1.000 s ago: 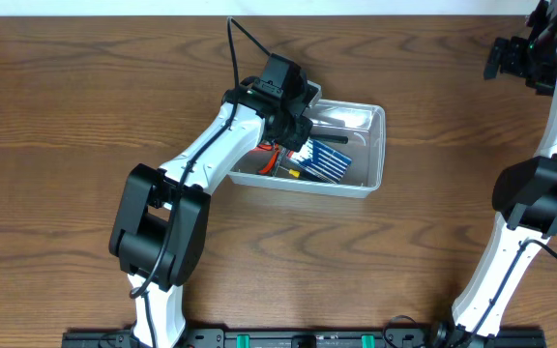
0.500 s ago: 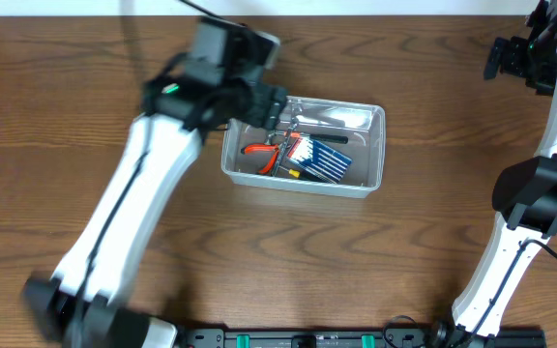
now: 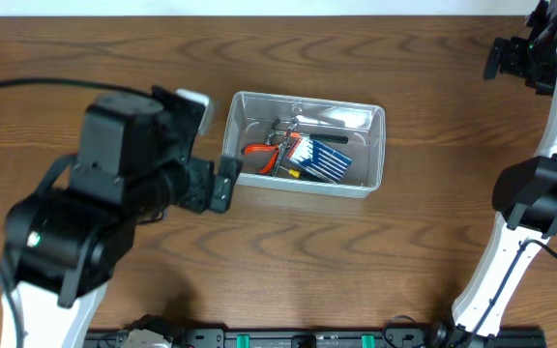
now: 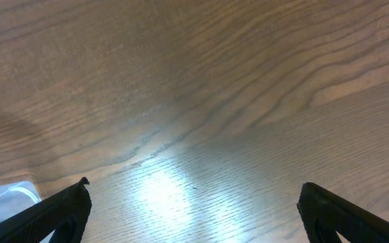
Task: Pack container
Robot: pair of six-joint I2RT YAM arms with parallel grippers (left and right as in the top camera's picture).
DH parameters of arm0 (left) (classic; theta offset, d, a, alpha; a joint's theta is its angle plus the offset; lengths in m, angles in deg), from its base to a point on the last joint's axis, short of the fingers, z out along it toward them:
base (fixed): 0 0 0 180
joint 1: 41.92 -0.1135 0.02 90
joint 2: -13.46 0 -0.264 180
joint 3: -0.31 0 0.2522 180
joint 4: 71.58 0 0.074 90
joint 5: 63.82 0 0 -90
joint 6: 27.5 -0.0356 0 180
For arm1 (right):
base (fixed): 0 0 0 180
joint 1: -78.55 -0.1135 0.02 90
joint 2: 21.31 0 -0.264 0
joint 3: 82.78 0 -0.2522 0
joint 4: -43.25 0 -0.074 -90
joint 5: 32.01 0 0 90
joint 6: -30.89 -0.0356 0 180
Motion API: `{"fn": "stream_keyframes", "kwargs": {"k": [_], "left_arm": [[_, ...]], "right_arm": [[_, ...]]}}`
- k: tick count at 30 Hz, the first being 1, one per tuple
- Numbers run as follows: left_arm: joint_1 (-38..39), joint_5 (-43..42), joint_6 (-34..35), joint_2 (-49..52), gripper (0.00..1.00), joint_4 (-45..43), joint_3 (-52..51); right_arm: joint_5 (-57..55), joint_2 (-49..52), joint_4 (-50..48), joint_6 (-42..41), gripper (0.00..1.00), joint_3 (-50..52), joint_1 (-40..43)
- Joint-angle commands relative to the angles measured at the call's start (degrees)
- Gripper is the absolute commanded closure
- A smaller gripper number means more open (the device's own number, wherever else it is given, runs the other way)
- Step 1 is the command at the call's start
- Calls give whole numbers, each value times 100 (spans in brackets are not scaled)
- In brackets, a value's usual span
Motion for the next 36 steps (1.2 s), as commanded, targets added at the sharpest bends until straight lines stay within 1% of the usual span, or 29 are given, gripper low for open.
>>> {"fn": "stream_keyframes", "kwargs": {"k": [1,3,5,8,10,12,16,19,23,29,36], "left_arm": [[0,50,96,-155,2,37,22],[0,55,92,-201,2,162,22],[0,57,90,-236,2,647,22],[0,55,92,-238,2,1139,22],[0,57,-94,-236,2,1303,20],[0,57,-474,-238,2,1294,20],[0,55,-955,-240,2,1180,11],[-81,48,-1287,-446,2,732,-175],[-463,31,-1309,-1272,2,-210,-925],[-1244,33,-1576,-2889,2,-1565,-2769],[-2186,24,-1606,-4533,2,-3038,-5003]], "right_arm": [[-57,-90,-2,-90,1,9,15],[-57,-90,-2,-87,1,9,15],[-57,-90,-2,-87,1,9,15],[-57,-90,-2,-87,1,9,15],[-57,-90,-2,-87,1,9,15],[-57,-90,-2,-87,1,9,15],[-57,-90,-2,-87,1,9,15],[-57,-90,-2,-87,1,9,15],[-57,-90,-2,-87,1,9,15],[-57,-90,-2,-87,1,9,15],[-57,-90,-2,-87,1,9,15]]}}
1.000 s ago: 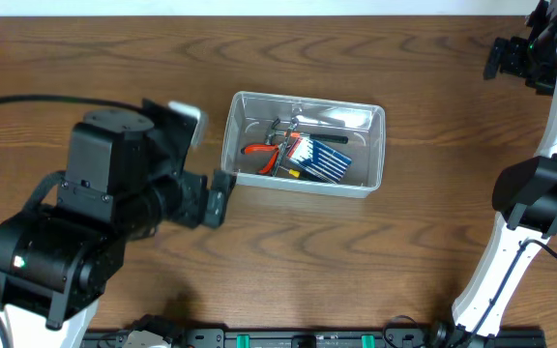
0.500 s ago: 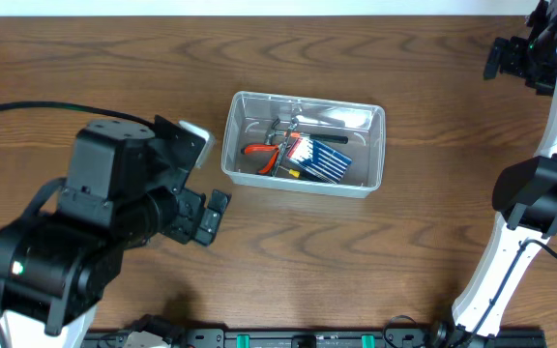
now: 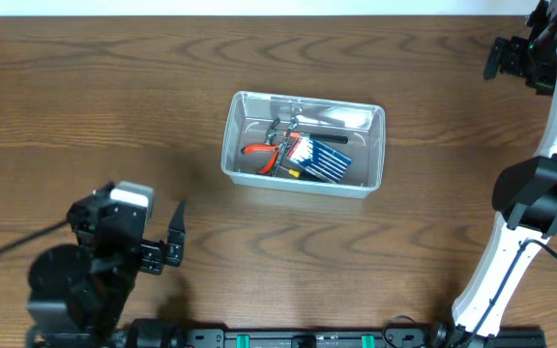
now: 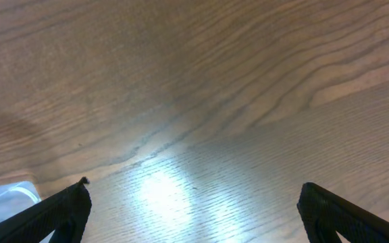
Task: Pack container
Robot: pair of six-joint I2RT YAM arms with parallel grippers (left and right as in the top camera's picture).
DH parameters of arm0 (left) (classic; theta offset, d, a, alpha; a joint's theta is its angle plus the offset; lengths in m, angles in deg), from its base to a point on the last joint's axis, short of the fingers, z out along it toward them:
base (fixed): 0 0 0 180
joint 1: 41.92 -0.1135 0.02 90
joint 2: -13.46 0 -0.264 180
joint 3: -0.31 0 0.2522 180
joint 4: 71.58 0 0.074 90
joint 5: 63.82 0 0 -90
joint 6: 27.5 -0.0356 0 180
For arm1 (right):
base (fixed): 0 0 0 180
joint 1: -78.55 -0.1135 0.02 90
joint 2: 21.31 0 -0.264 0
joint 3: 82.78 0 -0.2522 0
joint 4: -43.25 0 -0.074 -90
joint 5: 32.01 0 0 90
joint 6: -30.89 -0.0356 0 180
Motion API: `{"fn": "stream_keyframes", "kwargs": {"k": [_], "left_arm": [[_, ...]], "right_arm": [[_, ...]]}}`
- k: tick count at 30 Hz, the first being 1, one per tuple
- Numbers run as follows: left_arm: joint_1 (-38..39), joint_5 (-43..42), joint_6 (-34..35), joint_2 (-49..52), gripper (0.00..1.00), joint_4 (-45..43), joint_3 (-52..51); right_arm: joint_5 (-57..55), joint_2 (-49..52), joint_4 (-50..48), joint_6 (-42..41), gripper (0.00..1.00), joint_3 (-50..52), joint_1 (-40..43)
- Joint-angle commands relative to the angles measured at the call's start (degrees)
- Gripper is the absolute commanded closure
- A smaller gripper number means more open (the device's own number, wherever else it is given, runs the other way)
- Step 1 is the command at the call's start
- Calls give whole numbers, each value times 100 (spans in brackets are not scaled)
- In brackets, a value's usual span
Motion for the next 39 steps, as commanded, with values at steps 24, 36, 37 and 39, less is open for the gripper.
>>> {"fn": "stream_keyframes", "kwargs": {"k": [24,36,37,39], "left_arm": [[-498,-251,-2,-2540,2,-3462,-4454],[-498,-120,-61,-2540,2,-3416,-4782],[-498,-122,-63,-2538,2,-3421,-4782],[-498,-120,-63,-2533,2,-3423,-4782]], "right_arm": [[-52,-90,-2,-87,1,9,15],[-52,-90,-2,-90,1,9,15],[-52,-90,-2,-87,1,9,15],[-52,-90,-2,-87,1,9,15]]}}
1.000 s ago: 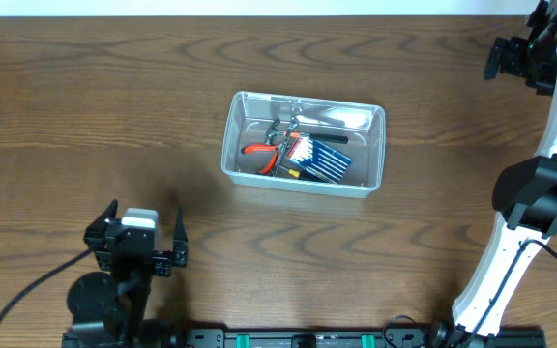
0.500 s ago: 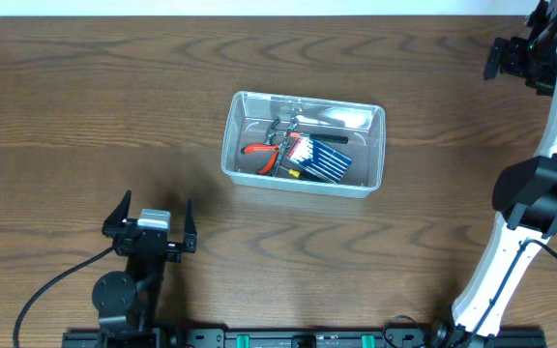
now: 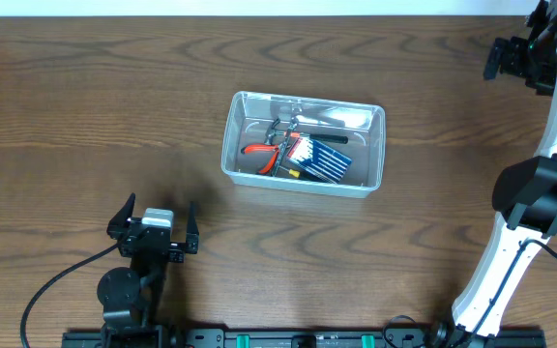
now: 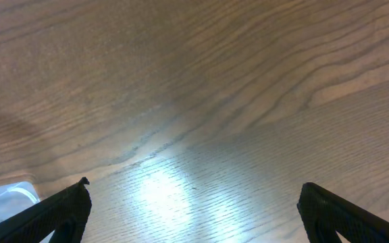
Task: Pack container
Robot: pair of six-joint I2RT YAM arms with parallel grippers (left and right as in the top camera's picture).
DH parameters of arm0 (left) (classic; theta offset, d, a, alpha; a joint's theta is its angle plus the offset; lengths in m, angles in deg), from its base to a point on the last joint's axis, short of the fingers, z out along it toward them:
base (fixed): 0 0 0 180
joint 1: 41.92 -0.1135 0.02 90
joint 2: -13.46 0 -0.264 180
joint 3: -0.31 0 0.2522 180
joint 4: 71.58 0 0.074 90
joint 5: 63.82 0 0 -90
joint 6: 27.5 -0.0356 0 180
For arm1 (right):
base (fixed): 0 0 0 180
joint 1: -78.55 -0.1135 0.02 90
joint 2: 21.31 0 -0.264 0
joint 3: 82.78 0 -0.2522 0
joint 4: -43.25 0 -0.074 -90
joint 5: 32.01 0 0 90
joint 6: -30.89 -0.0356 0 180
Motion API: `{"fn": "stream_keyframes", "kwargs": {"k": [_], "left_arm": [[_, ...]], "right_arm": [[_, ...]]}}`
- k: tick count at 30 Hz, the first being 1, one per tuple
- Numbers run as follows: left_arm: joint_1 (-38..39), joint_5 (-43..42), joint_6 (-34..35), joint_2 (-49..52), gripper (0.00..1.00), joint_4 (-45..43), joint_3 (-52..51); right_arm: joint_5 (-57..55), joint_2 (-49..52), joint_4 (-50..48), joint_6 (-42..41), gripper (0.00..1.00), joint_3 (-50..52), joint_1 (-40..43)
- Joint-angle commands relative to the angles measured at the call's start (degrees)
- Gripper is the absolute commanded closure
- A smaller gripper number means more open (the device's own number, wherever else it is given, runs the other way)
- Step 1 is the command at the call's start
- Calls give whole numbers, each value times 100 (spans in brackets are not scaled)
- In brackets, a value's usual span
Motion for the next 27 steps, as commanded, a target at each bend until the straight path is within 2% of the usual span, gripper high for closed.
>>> {"fn": "stream_keyframes", "kwargs": {"k": [1,27], "left_arm": [[-24,31,-52,-39,2,31,-175],[-24,31,-52,-39,2,31,-175]], "right_arm": [[-37,-90,-2,-87,1,9,15],[-234,-247,9,17,1,9,9]]}}
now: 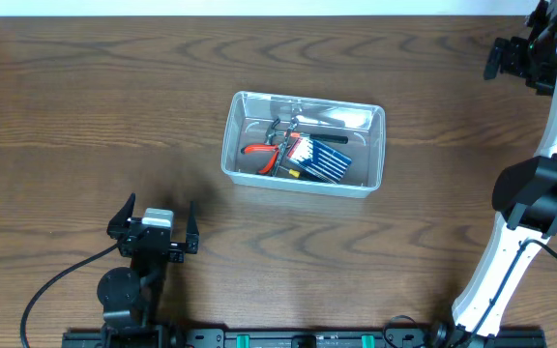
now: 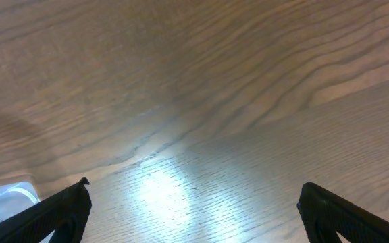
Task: Pack container
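Note:
A clear plastic container point(image 1: 303, 145) sits mid-table. Inside lie red-handled pliers point(image 1: 259, 151), a blue pack point(image 1: 322, 160) and a black tool. My left gripper point(image 1: 161, 205) is low near the table's front left, well away from the container, its fingers spread open and empty. My right gripper point(image 1: 507, 56) is at the far right corner; in the right wrist view the right gripper point(image 2: 194, 185) is wide open over bare wood, with a corner of the container point(image 2: 5, 197) at the lower left.
The right arm's white links point(image 1: 525, 193) stand along the right edge. A black cable point(image 1: 56, 280) trails from the left arm at the front. A rail point(image 1: 298, 338) runs along the front edge.
The left arm was first raised close to the camera, its gripper beside the container's left rim. Then it was at the front left, further from the container. After that it sat low near the front edge, open, and stays there. The right arm has not moved.

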Robot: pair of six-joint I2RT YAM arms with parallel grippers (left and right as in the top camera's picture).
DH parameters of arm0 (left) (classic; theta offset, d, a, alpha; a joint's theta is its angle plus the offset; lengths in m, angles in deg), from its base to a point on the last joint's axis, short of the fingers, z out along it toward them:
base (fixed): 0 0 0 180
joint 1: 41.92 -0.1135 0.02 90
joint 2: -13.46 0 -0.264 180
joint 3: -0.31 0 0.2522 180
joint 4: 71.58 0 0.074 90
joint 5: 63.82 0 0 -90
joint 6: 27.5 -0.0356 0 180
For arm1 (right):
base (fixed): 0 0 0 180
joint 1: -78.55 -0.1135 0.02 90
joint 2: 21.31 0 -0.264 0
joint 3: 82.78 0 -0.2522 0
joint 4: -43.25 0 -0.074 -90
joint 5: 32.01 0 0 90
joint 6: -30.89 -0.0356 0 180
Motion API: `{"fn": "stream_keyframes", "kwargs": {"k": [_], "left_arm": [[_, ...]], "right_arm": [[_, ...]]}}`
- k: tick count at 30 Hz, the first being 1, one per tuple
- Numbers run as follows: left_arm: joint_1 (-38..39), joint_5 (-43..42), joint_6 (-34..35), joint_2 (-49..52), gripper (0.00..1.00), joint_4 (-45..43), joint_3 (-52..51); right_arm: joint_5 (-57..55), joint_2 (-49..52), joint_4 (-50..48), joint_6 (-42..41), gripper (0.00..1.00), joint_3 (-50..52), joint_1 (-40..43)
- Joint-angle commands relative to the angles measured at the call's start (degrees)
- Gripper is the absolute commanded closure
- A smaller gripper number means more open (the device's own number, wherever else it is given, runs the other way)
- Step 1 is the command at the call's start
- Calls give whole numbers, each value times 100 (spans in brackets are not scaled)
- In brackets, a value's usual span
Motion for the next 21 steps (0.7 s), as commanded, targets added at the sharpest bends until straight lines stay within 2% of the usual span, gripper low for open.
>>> {"fn": "stream_keyframes", "kwargs": {"k": [1,7,11,14,21], "left_arm": [[-24,31,-52,-39,2,31,-175],[-24,31,-52,-39,2,31,-175],[-24,31,-52,-39,2,31,-175],[-24,31,-52,-39,2,31,-175],[-24,31,-52,-39,2,31,-175]], "right_arm": [[-247,-313,4,20,1,9,9],[-275,-1167,-227,85,1,11,-2],[-219,-2033,-1049,74,1,341,-26],[-221,-2894,-1998,79,1,1272,-142],[-28,-5388,-4594,79,1,4378,-527]]}}
